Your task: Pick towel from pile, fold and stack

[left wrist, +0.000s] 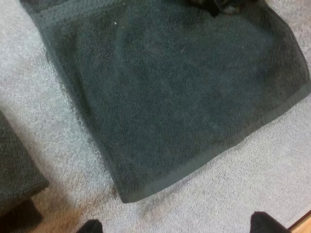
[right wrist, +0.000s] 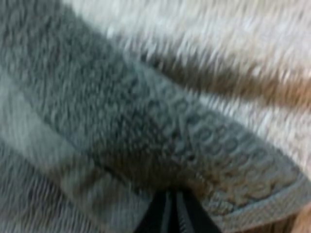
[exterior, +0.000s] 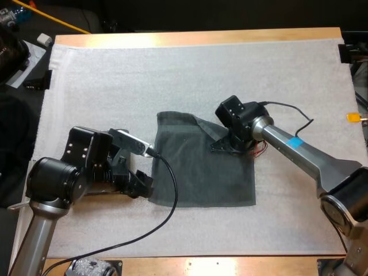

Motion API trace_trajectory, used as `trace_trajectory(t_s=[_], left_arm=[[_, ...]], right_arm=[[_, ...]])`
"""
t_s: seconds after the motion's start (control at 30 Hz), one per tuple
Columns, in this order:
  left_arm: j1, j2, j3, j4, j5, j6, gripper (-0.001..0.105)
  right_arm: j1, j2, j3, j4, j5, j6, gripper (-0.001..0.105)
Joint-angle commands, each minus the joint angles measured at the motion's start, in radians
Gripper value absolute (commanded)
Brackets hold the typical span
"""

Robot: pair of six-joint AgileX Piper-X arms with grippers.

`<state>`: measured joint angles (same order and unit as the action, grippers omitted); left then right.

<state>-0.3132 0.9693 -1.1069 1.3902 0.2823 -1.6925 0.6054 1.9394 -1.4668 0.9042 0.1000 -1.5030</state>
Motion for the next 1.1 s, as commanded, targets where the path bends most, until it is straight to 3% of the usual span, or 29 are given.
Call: trace_trajectory(t_s=[0.0, 0.3, 0.43, 0.73, 0.8, 1.07], left_arm=[[-0.001, -0.001, -0.001, 0.005, 0.002, -0.005, 0.058], [-0.002, -0.006, -0.002, 0.011, 0.008, -0.007, 0.058], [-0.002, -0.006, -0.002, 0.013, 0.009, -0.006, 0.058], [-0.003, -0.009, -0.001, 0.015, 0.009, -0.005, 0.059], [-0.004, 0.0, 0.0, 0.003, 0.003, -0.004, 0.058], [-0.004, 0.003, 0.002, 0.005, 0.005, -0.007, 0.058]], right_arm=[[0.0, 0.003, 0.001, -0.025, 0.005, 0.017, 0.0], [-0.088, 0.017, -0.036, -0.19, 0.096, 0.198, 0.0], [-0.128, 0.009, -0.08, -0.221, 0.125, 0.233, 0.0], [-0.129, -0.093, -0.135, -0.058, 0.136, 0.162, 0.0], [-0.132, -0.09, -0.13, -0.098, 0.119, 0.153, 0.0], [-0.05, -0.228, -0.127, 0.131, 0.04, 0.046, 0.0]])
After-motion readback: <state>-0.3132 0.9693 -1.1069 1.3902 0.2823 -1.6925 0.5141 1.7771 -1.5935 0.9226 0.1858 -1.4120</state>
